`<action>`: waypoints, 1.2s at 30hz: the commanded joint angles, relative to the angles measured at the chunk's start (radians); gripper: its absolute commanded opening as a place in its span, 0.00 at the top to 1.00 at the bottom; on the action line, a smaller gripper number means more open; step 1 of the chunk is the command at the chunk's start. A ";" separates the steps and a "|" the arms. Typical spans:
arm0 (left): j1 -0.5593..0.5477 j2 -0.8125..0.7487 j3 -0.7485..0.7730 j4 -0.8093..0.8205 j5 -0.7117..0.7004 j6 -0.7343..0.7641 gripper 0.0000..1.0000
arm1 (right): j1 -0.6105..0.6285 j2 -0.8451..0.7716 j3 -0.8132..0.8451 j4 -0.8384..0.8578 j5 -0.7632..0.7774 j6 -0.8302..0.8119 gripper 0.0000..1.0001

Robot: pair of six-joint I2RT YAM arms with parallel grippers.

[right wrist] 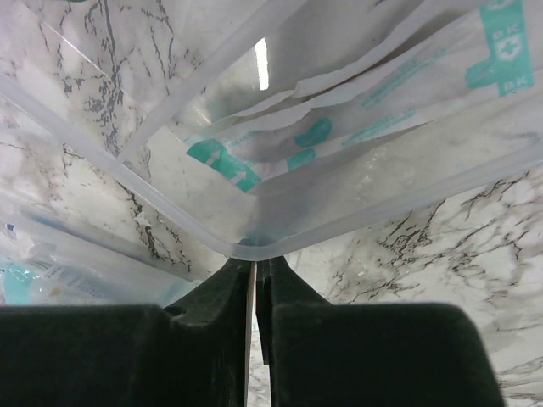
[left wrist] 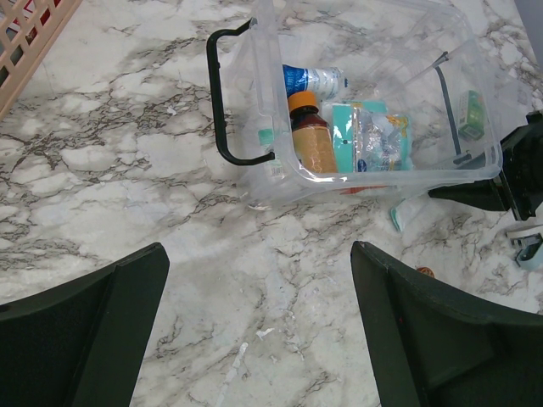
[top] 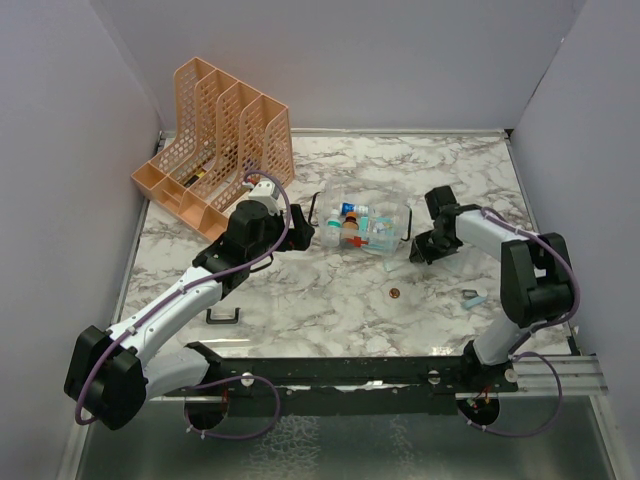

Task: Organize the medicine kit

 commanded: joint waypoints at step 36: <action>-0.002 -0.009 0.015 0.011 -0.012 0.012 0.08 | -0.086 -0.334 0.032 -0.291 0.491 0.325 0.99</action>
